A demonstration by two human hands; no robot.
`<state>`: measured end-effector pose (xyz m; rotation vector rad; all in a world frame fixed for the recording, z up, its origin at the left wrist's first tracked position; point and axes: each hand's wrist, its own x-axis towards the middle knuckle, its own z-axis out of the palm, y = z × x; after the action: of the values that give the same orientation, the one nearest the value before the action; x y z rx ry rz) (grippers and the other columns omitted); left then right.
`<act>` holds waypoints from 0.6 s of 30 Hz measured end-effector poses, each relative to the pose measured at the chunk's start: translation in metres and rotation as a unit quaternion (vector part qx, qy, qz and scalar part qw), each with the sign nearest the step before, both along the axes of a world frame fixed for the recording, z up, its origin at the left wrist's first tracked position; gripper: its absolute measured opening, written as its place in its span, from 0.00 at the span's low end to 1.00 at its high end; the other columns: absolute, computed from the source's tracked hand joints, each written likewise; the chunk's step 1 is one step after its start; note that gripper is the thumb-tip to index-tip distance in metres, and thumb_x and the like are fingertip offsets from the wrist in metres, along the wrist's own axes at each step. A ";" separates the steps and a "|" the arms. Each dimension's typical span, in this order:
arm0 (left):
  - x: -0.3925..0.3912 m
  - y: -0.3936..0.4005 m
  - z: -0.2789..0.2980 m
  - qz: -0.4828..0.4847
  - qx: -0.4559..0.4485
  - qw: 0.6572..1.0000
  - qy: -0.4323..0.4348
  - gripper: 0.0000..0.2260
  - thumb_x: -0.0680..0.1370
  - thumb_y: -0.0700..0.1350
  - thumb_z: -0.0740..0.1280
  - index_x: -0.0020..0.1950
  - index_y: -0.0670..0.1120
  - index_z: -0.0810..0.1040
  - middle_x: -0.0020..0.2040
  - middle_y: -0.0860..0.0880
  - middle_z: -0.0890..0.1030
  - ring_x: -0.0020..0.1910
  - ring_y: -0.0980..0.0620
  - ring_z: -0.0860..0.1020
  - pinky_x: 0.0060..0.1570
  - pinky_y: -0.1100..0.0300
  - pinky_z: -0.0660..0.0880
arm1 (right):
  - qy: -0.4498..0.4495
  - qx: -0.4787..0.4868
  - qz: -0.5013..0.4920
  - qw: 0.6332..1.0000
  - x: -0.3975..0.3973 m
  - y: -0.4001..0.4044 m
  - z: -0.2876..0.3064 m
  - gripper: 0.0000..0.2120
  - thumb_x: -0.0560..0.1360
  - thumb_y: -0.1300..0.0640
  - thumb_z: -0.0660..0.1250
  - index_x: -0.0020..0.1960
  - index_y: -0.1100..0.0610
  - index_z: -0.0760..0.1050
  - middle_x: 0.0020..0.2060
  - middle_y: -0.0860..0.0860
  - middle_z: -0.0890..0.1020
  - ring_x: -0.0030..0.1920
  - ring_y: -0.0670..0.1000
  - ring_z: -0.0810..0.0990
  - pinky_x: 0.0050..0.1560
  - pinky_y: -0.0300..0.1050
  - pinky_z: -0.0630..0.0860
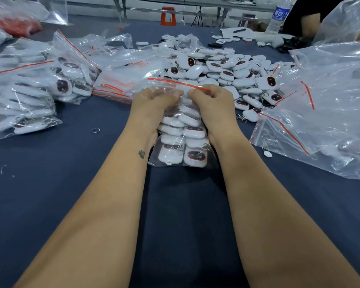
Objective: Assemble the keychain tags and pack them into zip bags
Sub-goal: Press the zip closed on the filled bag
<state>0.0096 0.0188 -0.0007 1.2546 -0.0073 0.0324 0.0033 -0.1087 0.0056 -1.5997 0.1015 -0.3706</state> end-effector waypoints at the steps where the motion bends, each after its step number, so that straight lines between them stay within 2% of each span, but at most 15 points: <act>1: 0.000 0.000 -0.001 0.005 0.014 1.000 0.004 0.14 0.73 0.37 0.74 0.57 0.36 0.78 0.41 0.46 0.85 0.37 0.52 0.83 0.34 0.61 0.79 | -0.002 -0.007 -0.001 1.000 0.000 0.000 0.000 0.05 0.73 0.63 0.69 0.40 0.55 0.80 0.34 0.48 0.81 0.39 0.48 0.79 0.50 0.49 0.79; 4: 0.000 -0.002 -0.002 0.013 0.064 0.998 -0.009 0.12 0.74 0.34 0.72 0.57 0.36 0.79 0.45 0.44 0.85 0.39 0.50 0.83 0.37 0.59 0.80 | -0.011 -0.048 0.002 0.999 -0.001 -0.001 0.002 0.04 0.73 0.62 0.70 0.41 0.55 0.80 0.36 0.49 0.82 0.39 0.47 0.79 0.50 0.47 0.79; 8: -0.002 -0.003 0.000 0.008 0.068 0.997 -0.027 0.06 0.74 0.32 0.70 0.51 0.38 0.81 0.41 0.46 0.85 0.37 0.52 0.83 0.35 0.62 0.78 | -0.024 -0.094 0.003 0.995 -0.002 -0.002 0.003 0.09 0.74 0.62 0.70 0.38 0.51 0.79 0.31 0.44 0.80 0.35 0.41 0.77 0.46 0.40 0.77; 10: -0.002 -0.004 0.001 0.009 0.057 0.998 -0.017 0.06 0.73 0.34 0.72 0.47 0.43 0.80 0.38 0.48 0.84 0.36 0.52 0.82 0.35 0.62 0.79 | -0.023 -0.122 -0.003 0.992 -0.002 -0.001 0.003 0.06 0.77 0.60 0.68 0.41 0.52 0.78 0.35 0.44 0.80 0.37 0.41 0.77 0.47 0.38 0.76; 13: 0.000 -0.004 0.002 0.037 0.041 0.998 -0.001 0.07 0.73 0.34 0.72 0.43 0.45 0.80 0.35 0.48 0.84 0.36 0.53 0.82 0.38 0.61 0.80 | -0.018 -0.146 -0.004 0.989 -0.002 0.000 0.003 0.03 0.78 0.58 0.67 0.47 0.56 0.80 0.41 0.48 0.82 0.43 0.45 0.79 0.51 0.40 0.76; 18: 0.000 -0.004 -0.002 0.036 0.086 0.996 -0.015 0.09 0.74 0.33 0.70 0.42 0.47 0.81 0.41 0.45 0.83 0.36 0.53 0.82 0.36 0.63 0.79 | -0.031 -0.160 0.015 0.987 -0.002 -0.001 0.003 0.04 0.75 0.60 0.70 0.46 0.52 0.79 0.48 0.52 0.83 0.50 0.49 0.81 0.57 0.44 0.77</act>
<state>0.0099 0.0145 -0.0024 1.4265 0.0094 0.1157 0.0015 -0.1095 0.0082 -1.9016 -0.0320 -0.4276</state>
